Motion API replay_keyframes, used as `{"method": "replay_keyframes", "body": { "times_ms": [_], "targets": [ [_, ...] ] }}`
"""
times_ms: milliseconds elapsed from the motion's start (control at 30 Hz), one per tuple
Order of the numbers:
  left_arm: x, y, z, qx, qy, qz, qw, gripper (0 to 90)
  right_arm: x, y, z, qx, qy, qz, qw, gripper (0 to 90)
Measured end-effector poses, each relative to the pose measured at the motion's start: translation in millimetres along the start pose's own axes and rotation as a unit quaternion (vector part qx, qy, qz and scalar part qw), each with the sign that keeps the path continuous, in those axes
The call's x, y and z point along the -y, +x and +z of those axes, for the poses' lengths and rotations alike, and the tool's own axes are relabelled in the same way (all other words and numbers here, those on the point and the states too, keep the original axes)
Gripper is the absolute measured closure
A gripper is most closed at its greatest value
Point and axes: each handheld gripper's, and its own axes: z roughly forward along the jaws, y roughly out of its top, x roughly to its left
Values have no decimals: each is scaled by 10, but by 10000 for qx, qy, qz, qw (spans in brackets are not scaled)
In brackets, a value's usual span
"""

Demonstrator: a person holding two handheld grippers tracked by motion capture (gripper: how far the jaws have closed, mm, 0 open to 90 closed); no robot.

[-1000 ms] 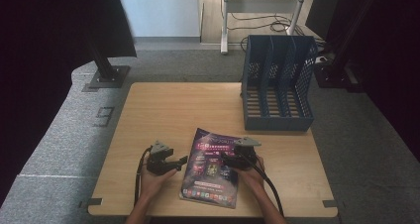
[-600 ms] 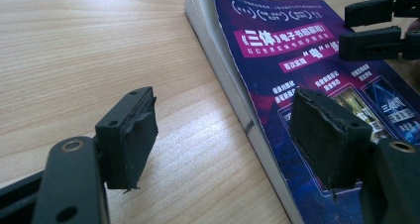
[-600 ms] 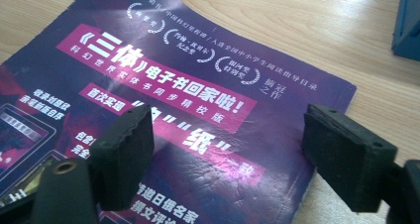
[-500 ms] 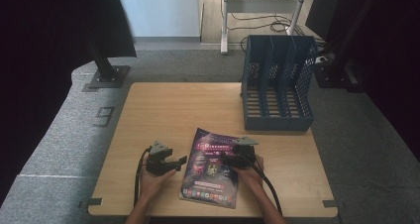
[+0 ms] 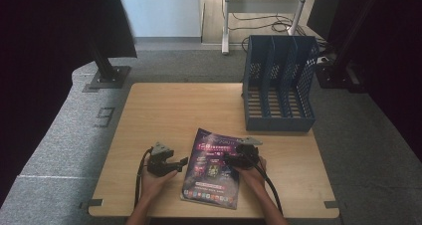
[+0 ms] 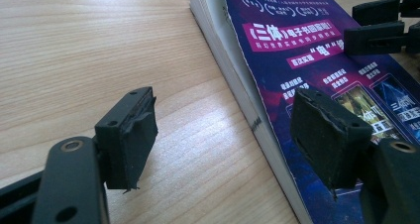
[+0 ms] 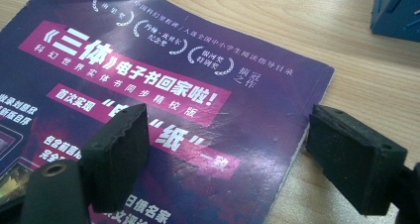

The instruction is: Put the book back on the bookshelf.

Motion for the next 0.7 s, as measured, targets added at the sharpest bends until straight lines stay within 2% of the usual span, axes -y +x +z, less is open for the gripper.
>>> {"method": "replay_keyframes", "body": {
  "times_ms": [300, 500, 633, 667, 700],
  "targets": [
    [-53, -55, 11, 71, -35, 28, 10000, 262, 9, -16, -15, -8, -22, 6, 10000, 198],
    [-134, -137, 177, 100, 112, 144, 9998, 261, 8, -16, -14, -11, -22, -6, 10000, 200],
    [-180, -210, 335, 137, 258, 222, 9993, 260, 9, -16, -14, -9, -21, -4, 10000, 201],
    [-197, -227, 424, 112, 361, 248, 9990, 260, 9, -16, -15, -9, -21, -4, 10000, 202],
    [-197, -227, 424, 112, 361, 248, 9990, 259, 9, -16, -16, -9, -20, -1, 10000, 203]
  ]
}}
